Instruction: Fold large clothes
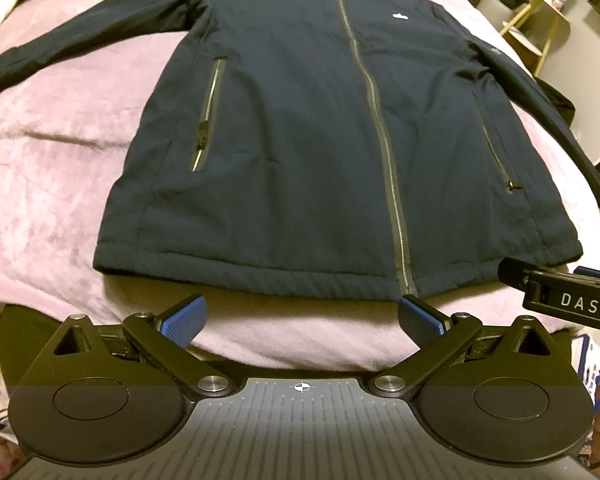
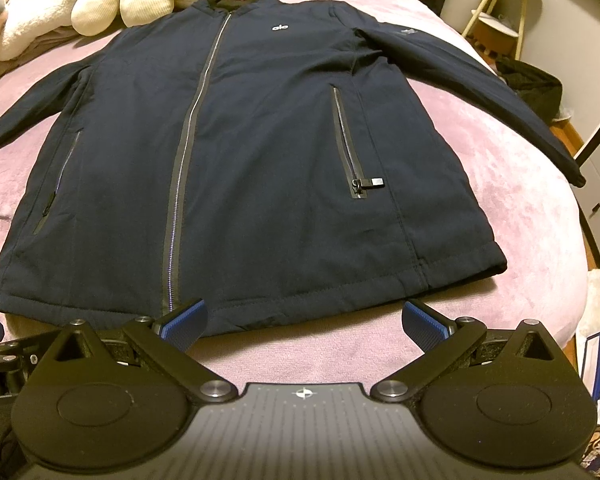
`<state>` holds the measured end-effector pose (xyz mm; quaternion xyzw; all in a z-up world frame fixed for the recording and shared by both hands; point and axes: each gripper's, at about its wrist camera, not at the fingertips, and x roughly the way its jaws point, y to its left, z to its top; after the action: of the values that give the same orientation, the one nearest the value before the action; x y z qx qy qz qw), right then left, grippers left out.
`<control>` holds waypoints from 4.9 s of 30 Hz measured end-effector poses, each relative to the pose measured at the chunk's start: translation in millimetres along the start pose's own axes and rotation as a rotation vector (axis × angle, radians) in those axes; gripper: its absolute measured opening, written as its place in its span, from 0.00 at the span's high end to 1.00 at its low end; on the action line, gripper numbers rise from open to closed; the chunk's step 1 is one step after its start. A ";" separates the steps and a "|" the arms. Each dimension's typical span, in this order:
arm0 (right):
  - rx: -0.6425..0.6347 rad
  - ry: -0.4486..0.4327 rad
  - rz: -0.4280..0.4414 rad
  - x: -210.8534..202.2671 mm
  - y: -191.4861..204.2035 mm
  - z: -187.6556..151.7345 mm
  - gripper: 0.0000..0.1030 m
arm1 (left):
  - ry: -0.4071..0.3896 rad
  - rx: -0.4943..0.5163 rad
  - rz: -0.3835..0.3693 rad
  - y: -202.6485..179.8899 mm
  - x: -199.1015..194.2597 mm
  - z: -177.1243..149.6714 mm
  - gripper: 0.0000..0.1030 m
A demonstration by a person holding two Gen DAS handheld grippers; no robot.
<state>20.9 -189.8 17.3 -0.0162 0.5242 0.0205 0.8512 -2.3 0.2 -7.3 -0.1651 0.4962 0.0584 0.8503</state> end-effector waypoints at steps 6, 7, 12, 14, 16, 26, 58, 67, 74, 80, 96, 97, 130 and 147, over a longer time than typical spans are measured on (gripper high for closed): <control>0.005 0.006 0.002 0.6 0.0 1.4 0.00 | -0.005 0.004 0.003 0.8 0.2 1.2 0.00; 0.007 0.007 0.003 0.9 -0.1 1.5 0.00 | 0.000 0.007 0.010 1.3 1.0 1.2 0.00; 0.015 0.008 0.013 2.4 -1.2 1.9 0.00 | 0.012 0.002 0.007 3.1 3.1 2.8 0.00; 0.017 0.011 0.013 3.6 -1.7 2.0 0.00 | 0.017 0.002 0.004 2.9 4.0 3.5 0.00; 0.018 0.015 0.015 4.9 -2.1 2.6 0.00 | 0.020 0.005 -0.001 2.2 4.7 4.0 0.00; 0.067 -0.072 0.130 8.1 -16.0 9.1 0.00 | -0.030 0.004 -0.047 3.6 13.1 26.0 0.00; 1.461 -0.471 0.190 213.3 -393.7 81.2 0.69 | -0.157 -0.049 0.047 -4.4 171.4 173.0 0.00; 1.064 -0.457 -0.115 167.1 -368.3 142.3 0.85 | -0.146 0.013 0.031 -2.2 169.0 173.5 0.00; 0.217 -0.646 -0.118 108.7 -190.7 220.3 0.86 | -0.139 0.031 0.031 -2.6 166.0 174.1 0.00; -0.360 -0.579 0.013 151.6 -32.4 198.5 0.78 | -0.151 0.010 -0.035 9.1 148.5 182.9 0.00; 0.160 -0.409 0.307 146.1 -104.4 171.8 0.27 | -0.057 -0.111 -0.368 -47.5 212.4 263.0 0.20; 0.250 -0.376 0.361 153.5 -120.6 163.0 0.30 | -0.029 -0.112 -0.372 -50.7 222.6 266.0 0.27; 0.610 -0.311 0.554 226.1 -141.7 226.7 0.40 | -0.313 -0.016 0.100 41.1 188.4 337.6 0.88; 0.551 -0.403 0.261 263.3 -153.7 261.4 0.90 | -0.326 0.152 0.308 6.4 253.5 362.7 0.46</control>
<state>380.3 -325.8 -99.3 0.2849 0.3297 -0.0103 0.9000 422.0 112.7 -63.3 -0.0114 0.3746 0.1759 0.9103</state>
